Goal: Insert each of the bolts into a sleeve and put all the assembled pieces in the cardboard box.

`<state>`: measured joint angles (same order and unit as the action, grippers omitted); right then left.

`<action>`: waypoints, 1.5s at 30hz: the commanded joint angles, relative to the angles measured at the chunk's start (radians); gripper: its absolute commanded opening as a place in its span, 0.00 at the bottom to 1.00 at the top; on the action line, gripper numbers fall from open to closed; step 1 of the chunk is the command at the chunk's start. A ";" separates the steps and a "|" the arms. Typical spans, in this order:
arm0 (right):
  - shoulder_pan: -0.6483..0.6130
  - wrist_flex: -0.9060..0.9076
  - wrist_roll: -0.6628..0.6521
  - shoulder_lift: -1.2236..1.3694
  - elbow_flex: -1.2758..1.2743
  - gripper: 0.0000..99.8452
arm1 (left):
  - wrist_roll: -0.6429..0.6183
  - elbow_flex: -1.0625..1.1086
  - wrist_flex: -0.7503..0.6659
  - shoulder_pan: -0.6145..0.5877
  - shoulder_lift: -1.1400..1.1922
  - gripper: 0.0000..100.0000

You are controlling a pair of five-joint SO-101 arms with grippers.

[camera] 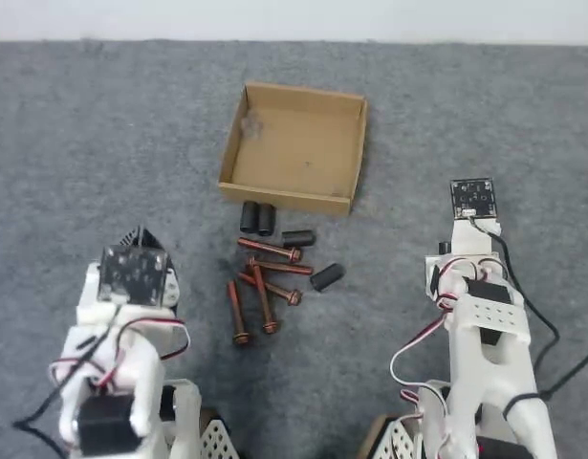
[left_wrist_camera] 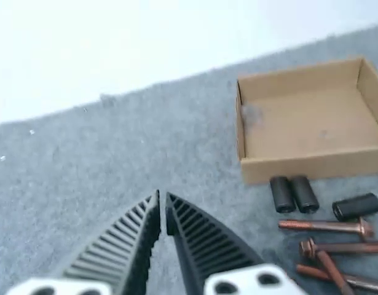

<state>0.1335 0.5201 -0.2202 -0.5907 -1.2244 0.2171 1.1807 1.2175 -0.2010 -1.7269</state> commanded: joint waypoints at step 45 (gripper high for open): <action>0.053 -0.053 -0.071 -0.038 0.011 0.01 | 0.789 -0.823 -0.002 0.531 1.780 0.10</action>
<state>0.1504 0.4925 -0.2770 -0.5907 -1.2244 0.9950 0.4887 1.2190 0.3237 -0.0038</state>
